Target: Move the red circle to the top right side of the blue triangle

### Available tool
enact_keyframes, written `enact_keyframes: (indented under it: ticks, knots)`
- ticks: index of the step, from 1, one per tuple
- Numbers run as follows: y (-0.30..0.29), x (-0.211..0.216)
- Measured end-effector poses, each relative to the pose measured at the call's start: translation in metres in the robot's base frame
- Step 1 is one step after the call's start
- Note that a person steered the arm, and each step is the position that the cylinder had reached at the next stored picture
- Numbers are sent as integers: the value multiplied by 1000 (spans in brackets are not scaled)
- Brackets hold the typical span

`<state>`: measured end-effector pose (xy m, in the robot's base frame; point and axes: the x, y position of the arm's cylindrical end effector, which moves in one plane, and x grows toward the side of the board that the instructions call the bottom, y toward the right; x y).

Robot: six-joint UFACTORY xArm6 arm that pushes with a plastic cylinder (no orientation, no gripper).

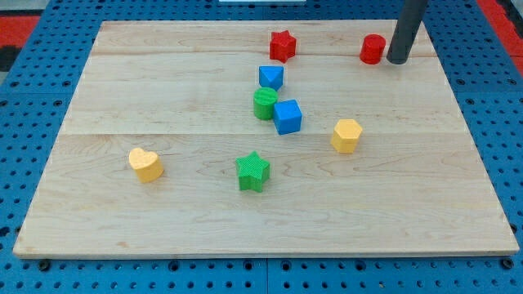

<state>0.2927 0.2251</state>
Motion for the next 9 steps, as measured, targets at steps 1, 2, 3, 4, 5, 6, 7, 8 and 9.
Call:
enact_keyframes:
  ticks: [1,2,3,4,5,6,7,8,9]
  knots:
    - [46,-32]
    - [17,-68]
    - [-30,-68]
    - [-32,-47]
    - [-19,-24]
    - [-13,-11]
    - [-49,-6]
    - [-57,-10]
    - [-68,-6]
